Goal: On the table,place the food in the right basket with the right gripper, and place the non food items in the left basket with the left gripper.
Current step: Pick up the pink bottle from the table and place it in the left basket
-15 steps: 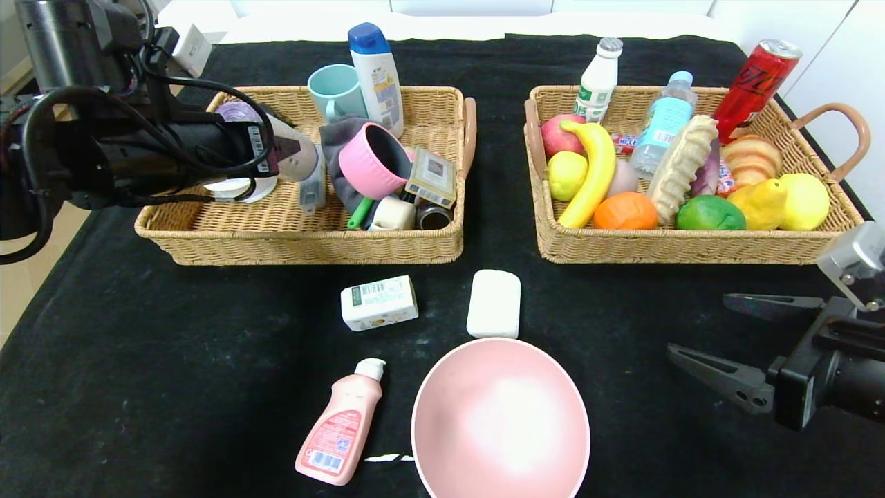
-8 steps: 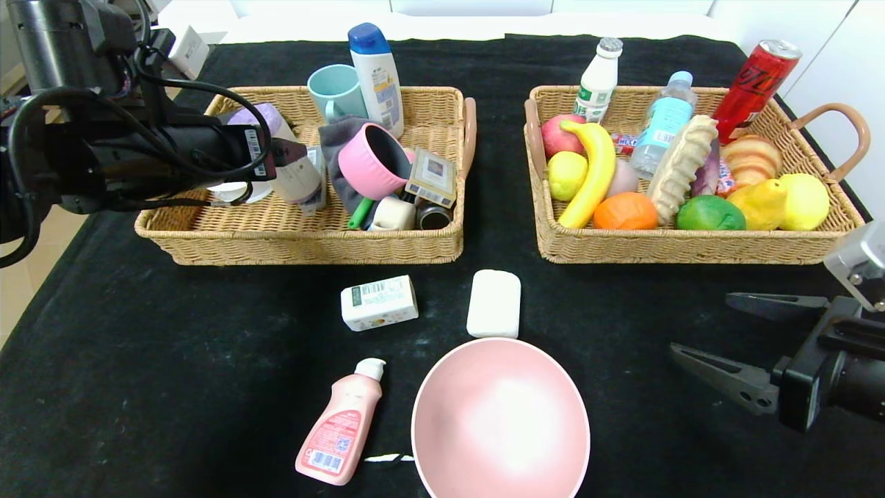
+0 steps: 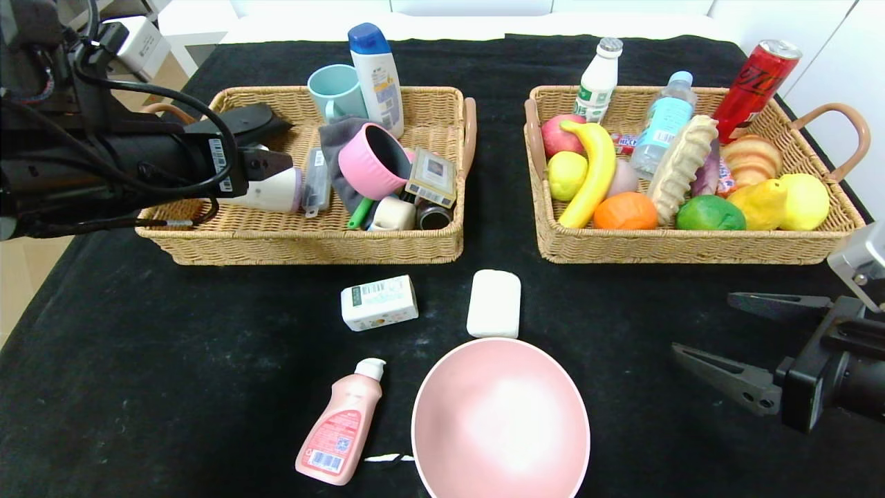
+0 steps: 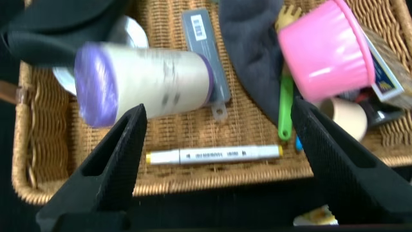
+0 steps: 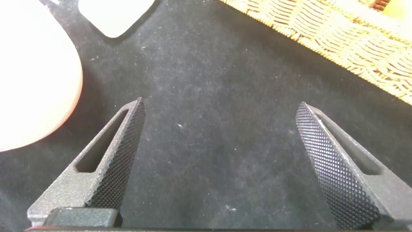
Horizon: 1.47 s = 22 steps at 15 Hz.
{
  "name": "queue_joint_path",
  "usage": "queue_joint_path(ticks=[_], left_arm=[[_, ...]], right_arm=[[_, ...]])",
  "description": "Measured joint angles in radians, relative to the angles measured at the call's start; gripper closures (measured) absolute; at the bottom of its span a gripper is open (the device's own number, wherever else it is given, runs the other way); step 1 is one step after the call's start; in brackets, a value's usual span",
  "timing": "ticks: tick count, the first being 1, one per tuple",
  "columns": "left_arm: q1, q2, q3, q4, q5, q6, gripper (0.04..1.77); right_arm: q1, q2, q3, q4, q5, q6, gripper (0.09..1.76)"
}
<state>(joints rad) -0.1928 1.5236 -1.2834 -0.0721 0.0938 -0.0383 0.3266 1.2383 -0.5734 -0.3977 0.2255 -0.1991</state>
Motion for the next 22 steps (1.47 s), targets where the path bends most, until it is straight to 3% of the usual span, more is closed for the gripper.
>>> queue_joint_path(ticks=[14,22], left_arm=[[-0.165,-0.231,0.157,0.273,0.005,0.003,0.11],[-0.219,-0.265,0.235,0.320,-0.006,0.014,0.10]], right_arm=[[0.000,-0.007,0.001,0.001,0.000,-0.001,0.14],[0.002,-0.004,0.006,0.000,0.000,-0.002,0.14]])
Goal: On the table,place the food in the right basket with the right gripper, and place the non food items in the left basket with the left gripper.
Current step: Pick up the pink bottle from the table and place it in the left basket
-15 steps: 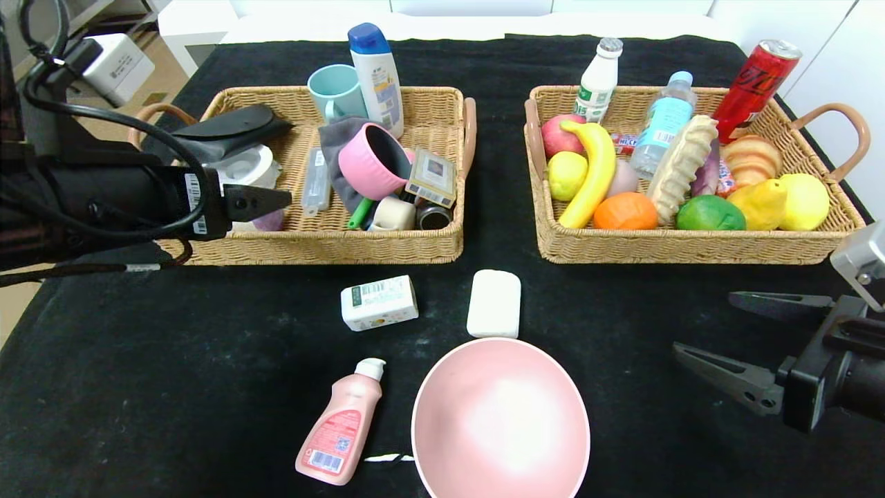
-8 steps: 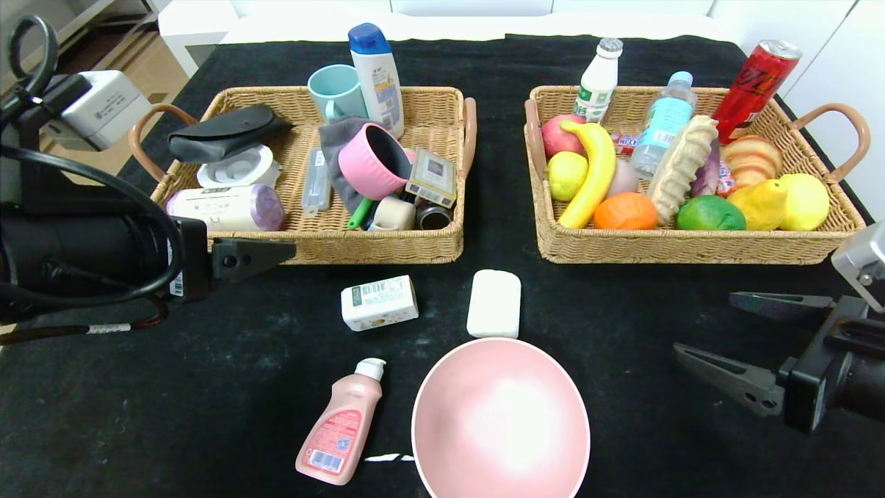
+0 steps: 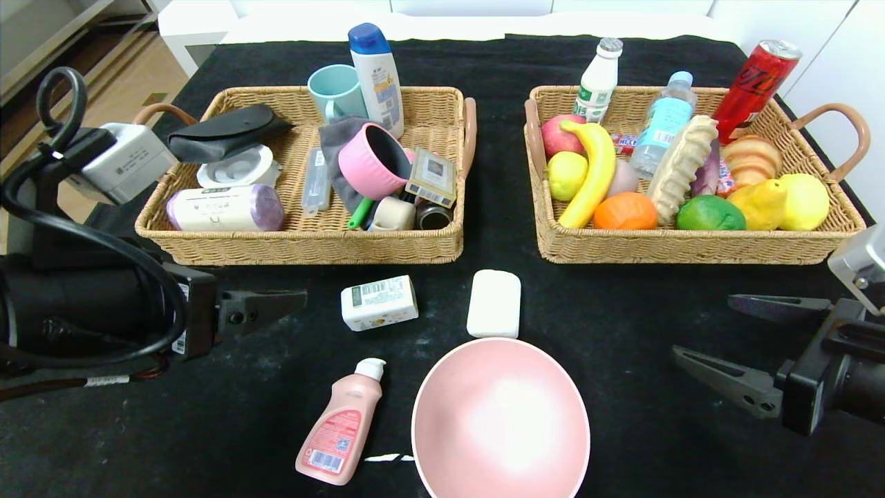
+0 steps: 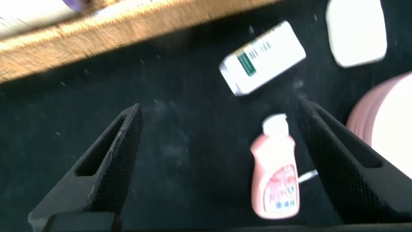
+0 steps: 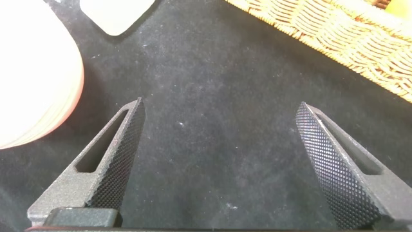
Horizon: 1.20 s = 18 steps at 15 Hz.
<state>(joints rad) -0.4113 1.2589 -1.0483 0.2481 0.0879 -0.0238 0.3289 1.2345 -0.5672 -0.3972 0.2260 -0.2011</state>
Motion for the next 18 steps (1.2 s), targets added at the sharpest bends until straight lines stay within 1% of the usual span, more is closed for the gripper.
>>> queue_joint_path(ticks=[2,5,9,13,14,17,18], left_arm=[[-0.015,-0.003,0.004,0.068,0.006,0.000,0.10],[-0.041,-0.005,0.026,0.090,0.005,0.001,0.10],[-0.103,0.006,0.041,0.162,-0.004,0.002,0.10],[-0.175,0.055,0.036,0.225,0.013,-0.010,0.09],[-0.188,0.073,0.036,0.229,0.023,-0.024,0.09],[-0.230,0.139,0.034,0.229,0.126,-0.090,0.09],[-0.245,0.157,0.034,0.228,0.133,-0.093,0.09]], right_arm=[[0.000,0.000,0.000,0.000,0.000,0.000,0.14],[0.000,0.001,0.001,0.000,0.000,0.000,0.14],[-0.001,0.007,0.001,0.000,-0.001,0.000,0.14],[-0.001,0.009,0.001,0.000,0.000,0.000,0.14],[-0.001,0.009,0.001,0.000,0.000,0.000,0.14],[0.000,0.009,0.001,0.000,0.000,0.000,0.14],[0.001,0.009,0.001,-0.001,0.000,0.000,0.14]])
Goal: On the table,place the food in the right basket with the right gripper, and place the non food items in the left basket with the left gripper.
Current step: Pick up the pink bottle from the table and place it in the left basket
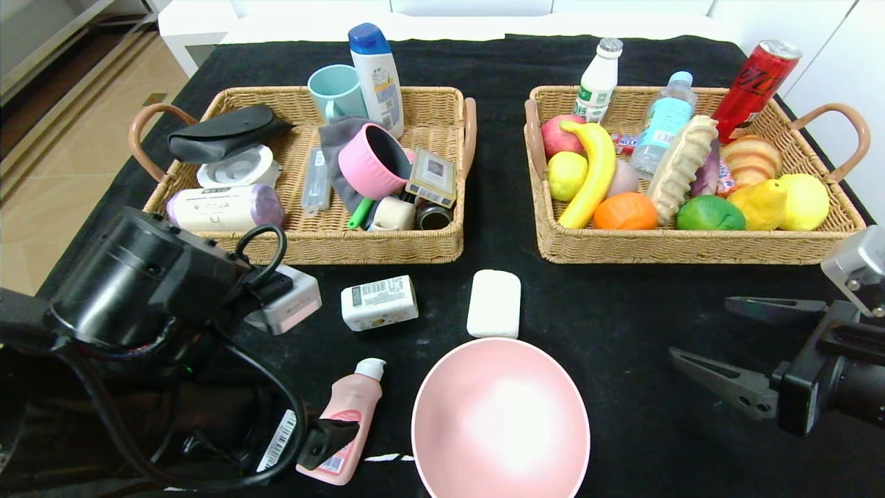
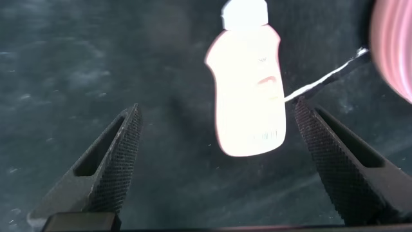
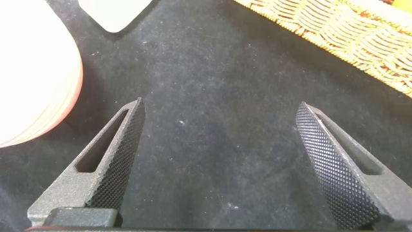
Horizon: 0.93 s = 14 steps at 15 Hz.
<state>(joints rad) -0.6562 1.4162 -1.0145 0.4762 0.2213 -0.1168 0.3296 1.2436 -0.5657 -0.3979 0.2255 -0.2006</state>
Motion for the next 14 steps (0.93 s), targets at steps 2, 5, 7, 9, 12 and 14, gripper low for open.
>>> queue_joint_path(ticks=[2,5,7,9,12,14], left_arm=[[-0.017,0.031,0.000,-0.008,0.004,-0.001,0.09],[-0.023,0.063,0.002,-0.010,0.012,-0.001,0.09],[-0.027,0.079,0.003,-0.010,0.013,-0.001,0.09],[-0.027,0.096,0.001,-0.012,0.013,-0.001,0.09],[-0.028,0.121,-0.008,-0.012,0.018,0.002,0.09],[-0.029,0.129,-0.009,-0.012,0.017,0.004,0.09]], right_arm=[[0.000,-0.001,0.000,0.000,0.000,0.000,0.14],[-0.001,-0.004,-0.001,0.000,0.000,0.000,0.14],[-0.002,-0.007,-0.001,0.000,0.000,0.000,0.14],[-0.001,-0.013,-0.002,0.000,0.000,0.000,0.14],[-0.001,-0.023,-0.002,0.000,0.000,0.000,0.14],[-0.002,-0.029,-0.002,0.000,0.000,0.000,0.14]])
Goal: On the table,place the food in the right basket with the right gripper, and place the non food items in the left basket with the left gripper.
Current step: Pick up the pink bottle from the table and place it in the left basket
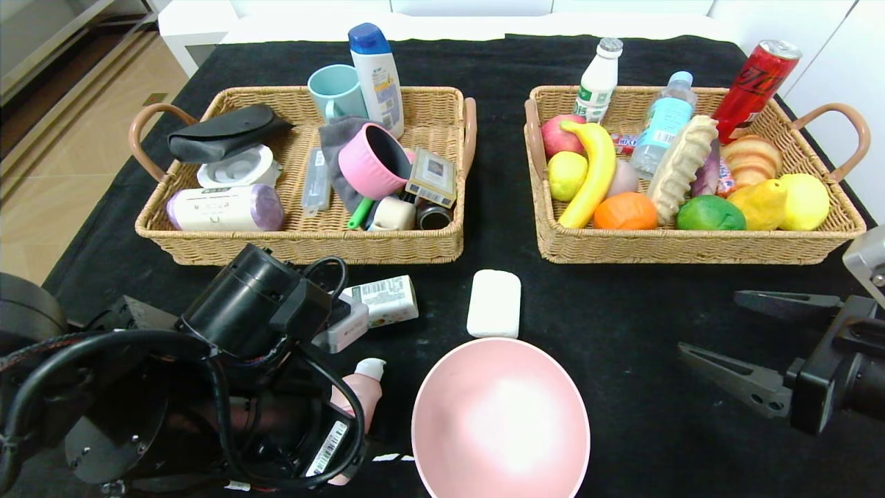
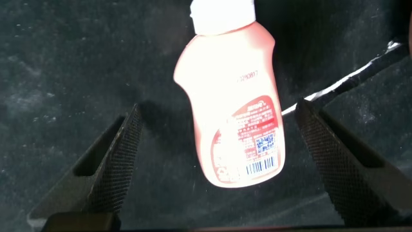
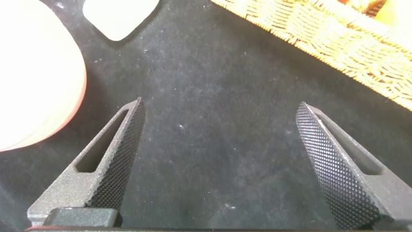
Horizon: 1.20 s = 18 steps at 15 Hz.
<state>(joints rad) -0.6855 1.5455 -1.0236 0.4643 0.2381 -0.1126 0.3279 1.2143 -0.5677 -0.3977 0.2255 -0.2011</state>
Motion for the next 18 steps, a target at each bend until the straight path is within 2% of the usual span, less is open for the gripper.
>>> queue_joint_path(ticks=[11,12,15,18], left_arm=[[-0.001,0.023,0.002,-0.001,0.003,0.001,0.09],[-0.001,0.026,0.003,-0.001,0.003,0.001,0.18],[-0.001,0.036,0.001,-0.001,0.005,0.002,0.66],[-0.001,0.049,-0.008,0.001,0.007,0.003,0.92]], right_arm=[[0.001,-0.006,0.003,0.000,0.000,0.000,0.14],[0.002,-0.006,0.003,0.000,0.000,0.000,0.14],[0.000,-0.006,0.003,0.000,0.001,0.000,0.14],[0.000,-0.003,0.001,0.000,0.001,0.000,0.14]])
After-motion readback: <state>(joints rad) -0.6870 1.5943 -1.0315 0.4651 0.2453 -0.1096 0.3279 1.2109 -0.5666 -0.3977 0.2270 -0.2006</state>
